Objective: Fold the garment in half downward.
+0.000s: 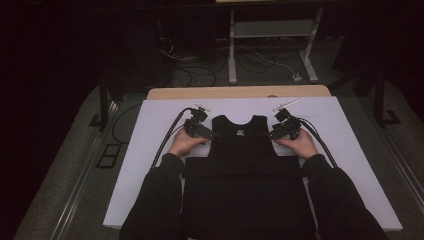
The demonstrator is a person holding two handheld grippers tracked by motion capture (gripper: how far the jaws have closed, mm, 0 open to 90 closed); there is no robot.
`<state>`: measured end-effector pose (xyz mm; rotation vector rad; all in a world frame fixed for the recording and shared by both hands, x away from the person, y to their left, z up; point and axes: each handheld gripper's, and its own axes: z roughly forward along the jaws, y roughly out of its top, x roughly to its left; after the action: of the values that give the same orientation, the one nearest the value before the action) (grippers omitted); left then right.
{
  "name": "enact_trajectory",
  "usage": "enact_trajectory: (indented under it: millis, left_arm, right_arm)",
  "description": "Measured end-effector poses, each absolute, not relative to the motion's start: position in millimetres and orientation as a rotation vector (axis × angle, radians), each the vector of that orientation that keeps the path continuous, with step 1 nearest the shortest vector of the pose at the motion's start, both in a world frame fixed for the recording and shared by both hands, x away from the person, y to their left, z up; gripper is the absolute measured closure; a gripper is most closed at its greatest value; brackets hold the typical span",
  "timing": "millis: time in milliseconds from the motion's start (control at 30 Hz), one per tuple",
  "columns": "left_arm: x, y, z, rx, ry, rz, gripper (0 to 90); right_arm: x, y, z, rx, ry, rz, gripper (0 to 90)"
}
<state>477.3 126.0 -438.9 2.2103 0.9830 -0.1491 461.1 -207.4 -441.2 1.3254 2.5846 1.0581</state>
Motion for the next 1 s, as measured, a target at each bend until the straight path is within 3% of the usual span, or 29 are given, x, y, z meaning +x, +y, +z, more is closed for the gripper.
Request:
enact_trajectory:
  millis: [300,833,1000]
  left_arm:
    - [475,128,-440,2.17,1.0,-0.11,24.5]
    - [467,122,-443,2.164,1.002,-0.069,60.0]
    - [462,118,-446,2.144,1.031,-0.068,75.3]
  right_arm:
    - [460,-202,-444,1.321,2.575,1.056,24.0]
    - [448,-190,-444,1.358,2.513,1.033,69.4]
    - [445,-192,-446,1.441,2.516,1.086,82.0]
